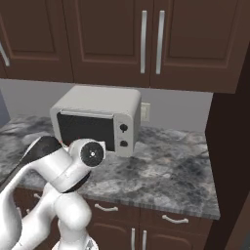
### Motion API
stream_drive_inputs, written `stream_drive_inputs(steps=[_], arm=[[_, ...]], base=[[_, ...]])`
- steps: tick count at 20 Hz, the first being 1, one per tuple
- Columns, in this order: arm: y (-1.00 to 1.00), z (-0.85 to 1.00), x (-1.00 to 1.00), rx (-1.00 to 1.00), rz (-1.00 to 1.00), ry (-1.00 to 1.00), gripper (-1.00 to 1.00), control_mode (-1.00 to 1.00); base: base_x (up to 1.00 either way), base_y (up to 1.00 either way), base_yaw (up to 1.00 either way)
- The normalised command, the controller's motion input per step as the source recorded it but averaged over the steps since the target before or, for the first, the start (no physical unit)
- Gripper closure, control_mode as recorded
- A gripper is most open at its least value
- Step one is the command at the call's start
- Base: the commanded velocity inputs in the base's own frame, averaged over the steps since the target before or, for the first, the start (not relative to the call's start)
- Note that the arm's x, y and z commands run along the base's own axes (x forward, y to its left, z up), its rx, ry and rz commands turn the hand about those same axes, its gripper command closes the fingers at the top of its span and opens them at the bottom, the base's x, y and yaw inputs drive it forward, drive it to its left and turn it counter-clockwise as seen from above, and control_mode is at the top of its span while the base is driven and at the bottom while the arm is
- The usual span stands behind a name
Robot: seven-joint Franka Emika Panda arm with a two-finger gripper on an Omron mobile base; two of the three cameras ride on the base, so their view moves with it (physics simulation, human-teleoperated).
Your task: Place the bell pepper in the correct fridge rack based on whether it is a fruit or vegetable. Finally, close the fridge door.
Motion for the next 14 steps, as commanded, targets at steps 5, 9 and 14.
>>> stream_drive_inputs(steps=[5, 9, 14], arm=[[0.82, -0.27, -0.02, -0.26, -0.49, 0.14, 1.0, -1.0], [0.55, -0.19, 0.0, -0.2, -0.23, 0.16, 1.0, 1.0], [0.0, 0.0, 0.0, 0.0, 0.0, 0.0, 1.0, 1.0]], base=[[0.0, 0.0, 0.0], [0.0, 0.04, 0.0], [-0.76, 0.0, 0.0]])
